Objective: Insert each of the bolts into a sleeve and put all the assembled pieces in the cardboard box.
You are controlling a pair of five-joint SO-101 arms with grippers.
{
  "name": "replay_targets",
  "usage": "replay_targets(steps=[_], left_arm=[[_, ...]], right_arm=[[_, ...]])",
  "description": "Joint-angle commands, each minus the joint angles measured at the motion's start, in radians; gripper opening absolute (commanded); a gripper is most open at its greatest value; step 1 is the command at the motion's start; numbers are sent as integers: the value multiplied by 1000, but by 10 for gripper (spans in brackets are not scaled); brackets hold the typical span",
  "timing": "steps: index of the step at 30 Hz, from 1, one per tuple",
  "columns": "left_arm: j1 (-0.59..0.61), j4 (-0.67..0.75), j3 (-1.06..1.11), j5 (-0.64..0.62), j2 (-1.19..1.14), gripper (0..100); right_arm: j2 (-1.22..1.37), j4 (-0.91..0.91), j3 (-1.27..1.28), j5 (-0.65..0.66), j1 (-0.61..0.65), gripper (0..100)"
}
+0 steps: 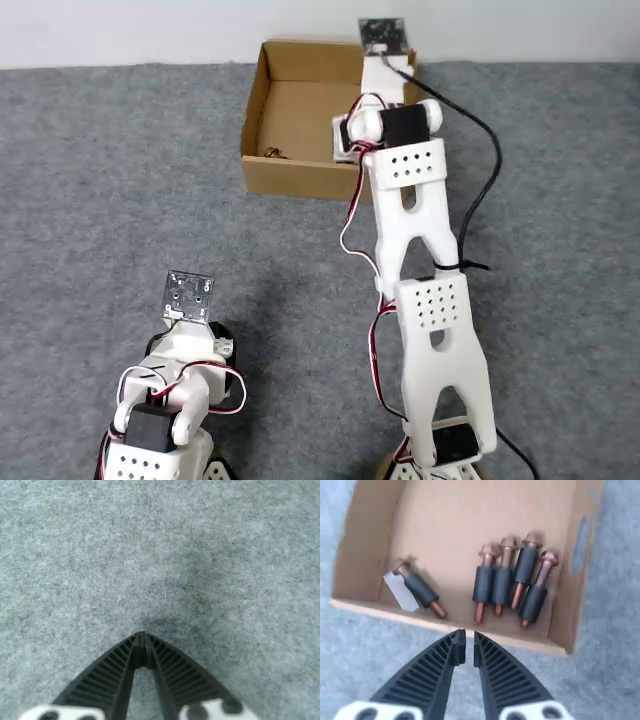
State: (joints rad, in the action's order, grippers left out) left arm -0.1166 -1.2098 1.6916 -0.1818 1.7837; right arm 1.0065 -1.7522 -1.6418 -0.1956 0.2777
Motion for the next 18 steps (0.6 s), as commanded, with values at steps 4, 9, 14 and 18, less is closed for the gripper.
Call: replay_targets(steps=[4,9,14,18], left_arm=[[6,-3,-7,3,0,6],[6,-3,-7,3,0,6],[6,-3,-7,3,0,6],[6,-3,-7,3,0,6]], right_arm=[[-196,-48,-5,-25,-21,7],[-389,-50,222,-31,-28,7],[-694,-48,637,-112,-44,7],[-960,-41,976,-138,-91,8]])
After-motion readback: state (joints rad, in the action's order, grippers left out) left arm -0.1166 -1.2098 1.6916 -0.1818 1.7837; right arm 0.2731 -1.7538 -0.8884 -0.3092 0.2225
